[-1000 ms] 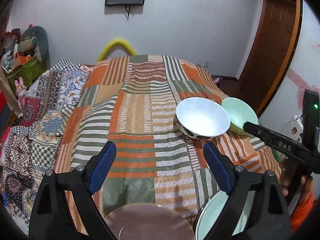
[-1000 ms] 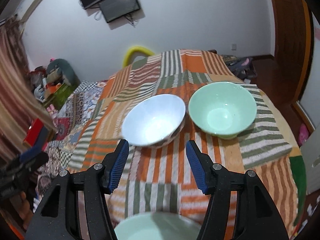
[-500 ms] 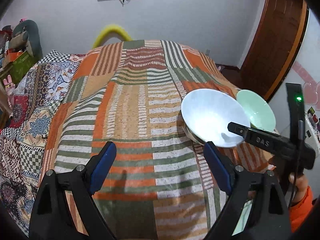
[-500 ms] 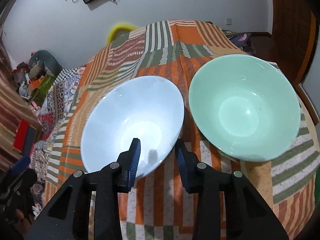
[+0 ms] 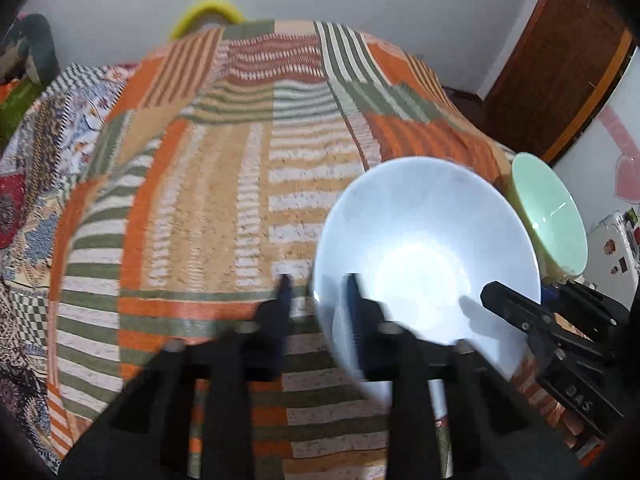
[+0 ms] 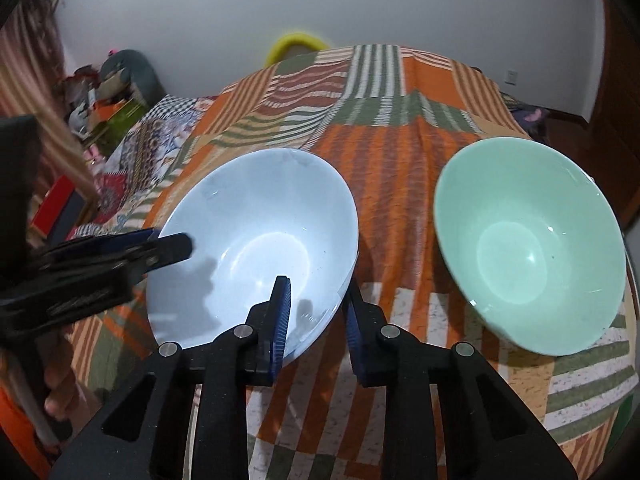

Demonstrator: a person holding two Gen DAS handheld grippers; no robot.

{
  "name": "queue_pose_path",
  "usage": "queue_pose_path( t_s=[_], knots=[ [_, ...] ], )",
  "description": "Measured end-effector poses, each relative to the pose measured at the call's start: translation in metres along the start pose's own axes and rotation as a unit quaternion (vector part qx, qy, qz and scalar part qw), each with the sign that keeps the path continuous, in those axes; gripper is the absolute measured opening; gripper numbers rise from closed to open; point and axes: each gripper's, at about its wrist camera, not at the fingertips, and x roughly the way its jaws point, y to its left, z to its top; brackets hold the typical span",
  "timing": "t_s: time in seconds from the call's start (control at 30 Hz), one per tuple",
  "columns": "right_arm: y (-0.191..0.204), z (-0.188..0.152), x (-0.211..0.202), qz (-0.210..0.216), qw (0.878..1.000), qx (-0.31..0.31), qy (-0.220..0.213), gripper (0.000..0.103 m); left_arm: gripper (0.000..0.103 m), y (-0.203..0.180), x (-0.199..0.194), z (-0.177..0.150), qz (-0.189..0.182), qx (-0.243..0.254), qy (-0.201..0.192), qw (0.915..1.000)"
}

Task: Organize plates and bowls
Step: 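Close the left tool on the white spotted bowl rim while the right tool grips it too, then lift the white spotted bowl with both tools and carry it over the pink bowl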

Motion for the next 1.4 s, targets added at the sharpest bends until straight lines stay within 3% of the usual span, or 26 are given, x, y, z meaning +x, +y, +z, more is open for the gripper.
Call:
queue_pose_path(
  t_s=[0.47,0.97,1.4],
  knots=[
    [-0.002,-0.009,-0.013,0.007,0.999,0.044,0.008,0.015,0.011,-0.019,-0.03,-0.021,0.01,0.031,-0.023,0.9992],
    [0.035,-0.016,-0.104,0.006,0.997,0.033,-0.074,0.014,0.011,-0.042,-0.142,-0.059,0.0,0.05,-0.099,0.9938],
    [0.076,-0.042,-0.14,0.029,0.994,0.01,-0.103,0.014,0.011,-0.032,-0.221,-0.116,0.017,0.044,-0.138,0.9892]
  ],
)
